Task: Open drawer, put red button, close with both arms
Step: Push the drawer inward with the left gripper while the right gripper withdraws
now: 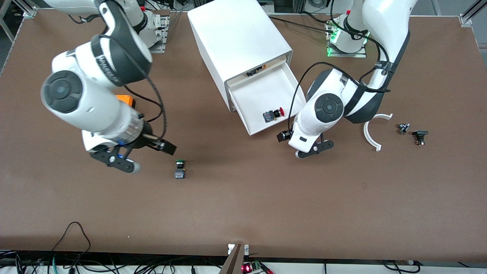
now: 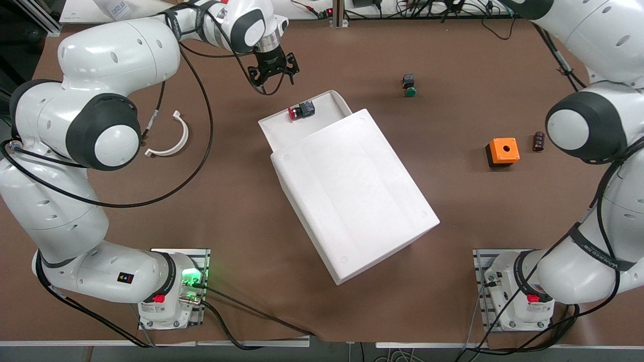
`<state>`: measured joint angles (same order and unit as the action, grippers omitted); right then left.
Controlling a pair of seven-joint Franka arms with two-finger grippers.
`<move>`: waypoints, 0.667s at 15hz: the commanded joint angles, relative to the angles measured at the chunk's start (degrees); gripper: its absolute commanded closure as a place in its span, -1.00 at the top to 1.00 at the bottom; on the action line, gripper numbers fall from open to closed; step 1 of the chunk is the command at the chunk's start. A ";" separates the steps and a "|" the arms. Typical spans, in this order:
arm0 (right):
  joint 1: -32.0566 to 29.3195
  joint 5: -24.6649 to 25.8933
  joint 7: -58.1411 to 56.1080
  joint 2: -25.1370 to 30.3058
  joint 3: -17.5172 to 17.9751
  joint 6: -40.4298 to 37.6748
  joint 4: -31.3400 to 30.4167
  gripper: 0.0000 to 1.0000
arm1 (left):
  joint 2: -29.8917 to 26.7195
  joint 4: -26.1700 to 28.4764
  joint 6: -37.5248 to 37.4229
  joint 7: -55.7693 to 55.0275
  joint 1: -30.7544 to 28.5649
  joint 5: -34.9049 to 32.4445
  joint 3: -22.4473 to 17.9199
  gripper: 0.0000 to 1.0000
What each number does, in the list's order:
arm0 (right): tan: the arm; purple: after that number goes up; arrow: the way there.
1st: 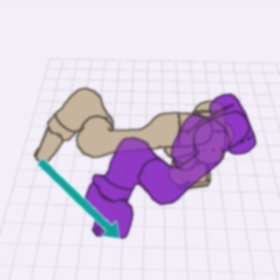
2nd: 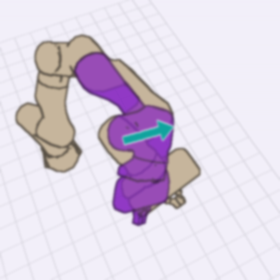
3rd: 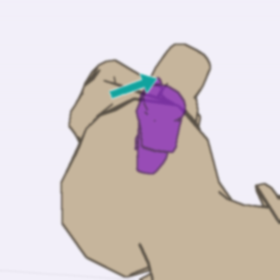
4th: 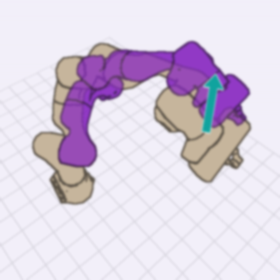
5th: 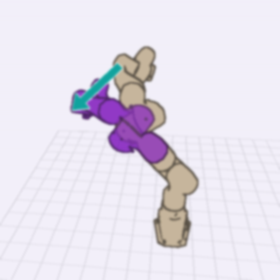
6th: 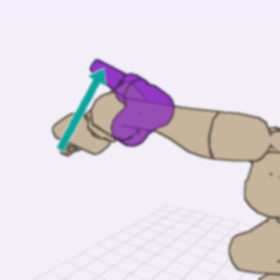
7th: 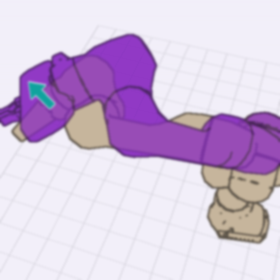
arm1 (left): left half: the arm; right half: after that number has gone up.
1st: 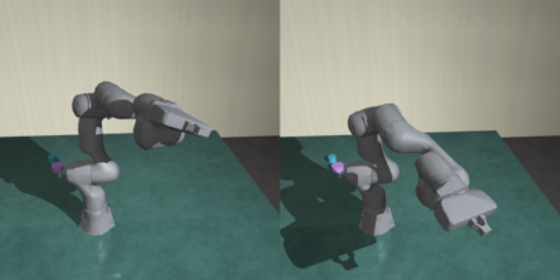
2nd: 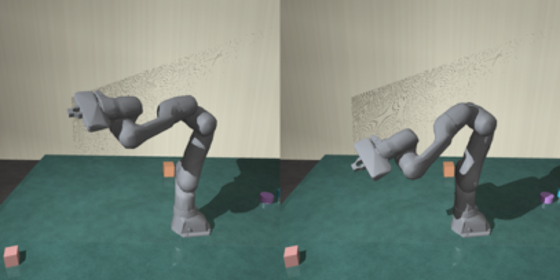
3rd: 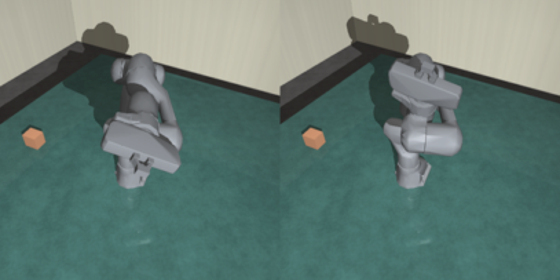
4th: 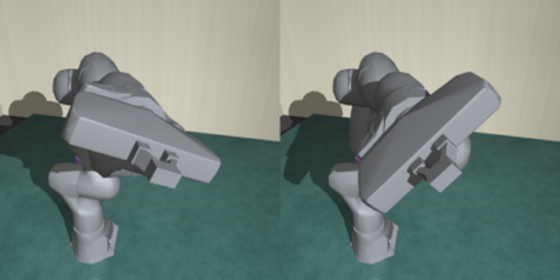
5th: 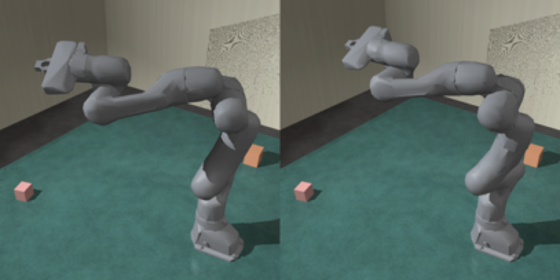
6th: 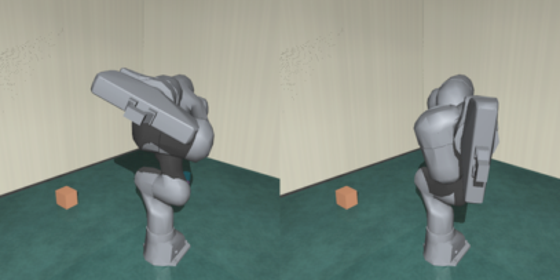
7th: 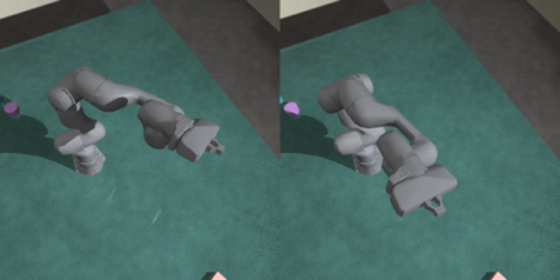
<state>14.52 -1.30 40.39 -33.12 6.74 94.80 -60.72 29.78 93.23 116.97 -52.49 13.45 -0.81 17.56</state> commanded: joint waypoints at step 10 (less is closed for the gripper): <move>-2.30 -1.16 -29.21 12.72 -12.36 1.53 -17.14 1.00 | -1.13 9.77 7.58 -7.19 2.73 -1.47 3.08 1.00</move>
<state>12.04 -1.39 15.89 -25.04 -3.62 94.88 -71.88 29.86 100.85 124.61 -58.00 16.60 -0.83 18.74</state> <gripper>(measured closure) 0.000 0.000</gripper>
